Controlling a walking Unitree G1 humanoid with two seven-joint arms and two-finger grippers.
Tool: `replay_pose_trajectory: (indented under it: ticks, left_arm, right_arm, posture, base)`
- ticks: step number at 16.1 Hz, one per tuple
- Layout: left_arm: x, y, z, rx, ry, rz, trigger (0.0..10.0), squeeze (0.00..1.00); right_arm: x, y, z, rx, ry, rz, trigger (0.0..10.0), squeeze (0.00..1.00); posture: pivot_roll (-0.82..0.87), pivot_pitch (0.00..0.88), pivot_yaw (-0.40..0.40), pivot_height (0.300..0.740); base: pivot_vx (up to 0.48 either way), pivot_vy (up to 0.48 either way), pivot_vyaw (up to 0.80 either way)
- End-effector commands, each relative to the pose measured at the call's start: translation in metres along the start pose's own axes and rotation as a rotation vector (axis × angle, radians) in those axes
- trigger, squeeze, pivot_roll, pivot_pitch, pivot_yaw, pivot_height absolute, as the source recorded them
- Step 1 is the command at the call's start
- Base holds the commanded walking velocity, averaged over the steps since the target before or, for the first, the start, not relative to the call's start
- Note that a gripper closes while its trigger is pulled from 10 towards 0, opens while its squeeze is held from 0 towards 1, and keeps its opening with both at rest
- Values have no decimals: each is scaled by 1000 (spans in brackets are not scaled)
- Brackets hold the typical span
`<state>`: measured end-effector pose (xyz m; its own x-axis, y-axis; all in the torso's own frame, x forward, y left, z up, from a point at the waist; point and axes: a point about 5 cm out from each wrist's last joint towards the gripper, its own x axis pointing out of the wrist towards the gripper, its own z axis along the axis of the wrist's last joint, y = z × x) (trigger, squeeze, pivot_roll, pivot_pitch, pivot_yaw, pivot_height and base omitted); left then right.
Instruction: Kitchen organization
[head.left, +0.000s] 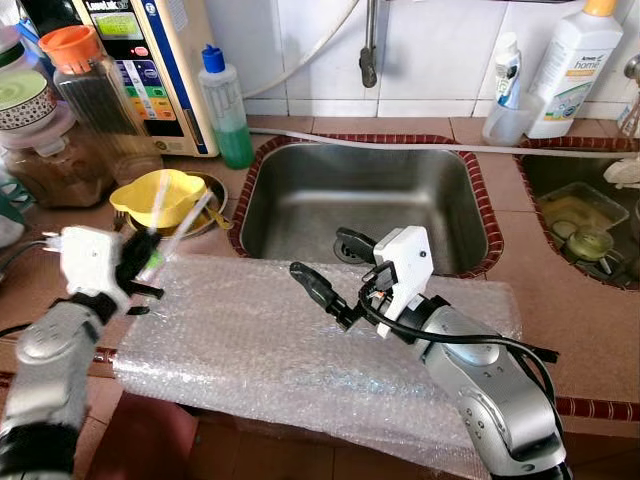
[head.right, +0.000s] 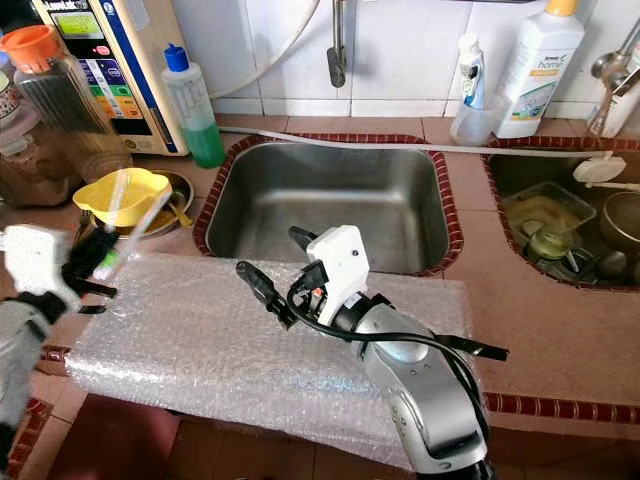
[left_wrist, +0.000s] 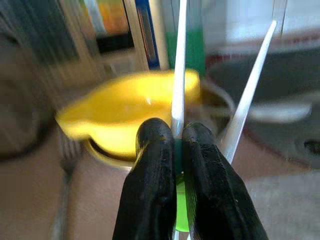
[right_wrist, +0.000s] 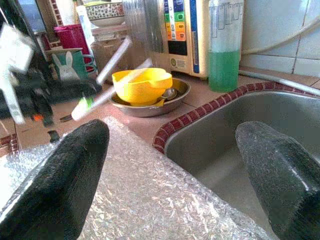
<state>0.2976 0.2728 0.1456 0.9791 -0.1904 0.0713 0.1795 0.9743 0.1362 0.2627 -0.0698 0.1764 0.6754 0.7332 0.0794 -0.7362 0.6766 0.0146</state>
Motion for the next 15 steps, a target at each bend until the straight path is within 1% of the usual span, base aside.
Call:
replay_pose_trajectory:
  ticks: [1, 2, 3, 4, 5, 6, 7, 8, 9, 10, 11, 12, 13, 14, 15]
  left_arm:
    - [-3, 4, 12, 10, -58, 16, 0, 0]
    - [-6, 4, 22, 16, -98, 22, 0, 0]
    - [-6, 4, 26, 22, -107, 19, 0, 0]
    - [-5, 2, 36, 17, -139, 13, 0, 0]
    - [-2, -3, 47, 0, -174, -3, 0, 0]
    - [-1, -5, 50, -11, -184, -6, 0, 0]
    - [3, -15, 60, -50, -215, -40, 0, 0]
    - [6, -23, 65, -54, -229, -68, 0, 0]
    - [13, -38, 70, -73, -244, -119, 0, 0]
    - [18, -55, 69, -110, -242, -170, 0, 0]
    - [20, -62, 67, -123, -236, -194, 0, 0]
    - [21, -66, 67, -124, -232, -209, 0, 0]
    - [25, -77, 66, -145, -226, -246, 0, 0]
    - [26, -83, 67, -155, -223, -266, 0, 0]
    - [29, -95, 66, -168, -223, -307, 0, 0]
  right_arm:
    - [3, 3, 3, -7, -16, 19, 10000, 0]
    - [4, 3, 3, -4, -18, 22, 10000, 0]
    - [5, 4, 3, -3, -19, 24, 10000, 0]
    - [6, 4, 2, -1, -21, 27, 10000, 0]
    - [8, 3, 2, -6, -26, 26, 10000, 0]
    - [8, 2, 3, -7, -31, 23, 10000, 0]
    - [12, -1, 5, -9, -46, 5, 10000, 0]
    - [14, -4, 8, -12, -58, -2, 10000, 0]
    - [18, -10, 14, -6, -86, -18, 10000, 0]
    - [21, -17, 22, 16, -123, -35, 10000, 0]
    - [23, -20, 27, 34, -144, -45, 10000, 0]
    - [24, -22, 29, 43, -155, -50, 10000, 0]
    - [26, -26, 35, 49, -178, -62, 10000, 0]
    - [28, -28, 38, 57, -192, -68, 10000, 0]
    - [31, -32, 43, 82, -221, -81, 10000, 0]
  posture:
    - [-204, 100, 87, 740]
    - [-199, 100, 87, 740]
    - [-190, 100, 86, 740]
    - [-179, 100, 85, 740]
    - [-170, 98, 84, 740]
    - [-170, 98, 84, 740]
    - [-162, 96, 86, 740]
    - [-162, 96, 86, 740]
    - [-163, 94, 96, 740]
    - [-164, 95, 100, 740]
    - [-170, 96, 106, 740]
    - [-171, 96, 107, 740]
    - [-177, 97, 113, 740]
    - [-178, 96, 115, 740]
    - [-179, 97, 118, 740]
  base:
    - [0, 0, 0]
    - [0, 0, 0]
    - [0, 0, 0]
    - [0, 0, 0]
    - [0, 0, 0]
    - [0, 0, 0]
    - [0, 0, 0]
    - [0, 0, 0]
    - [0, 0, 0]
    - [0, 0, 0]
    - [0, 0, 0]
    - [0, 0, 0]
    - [0, 0, 0]
    - [0, 0, 0]
    - [0, 0, 0]
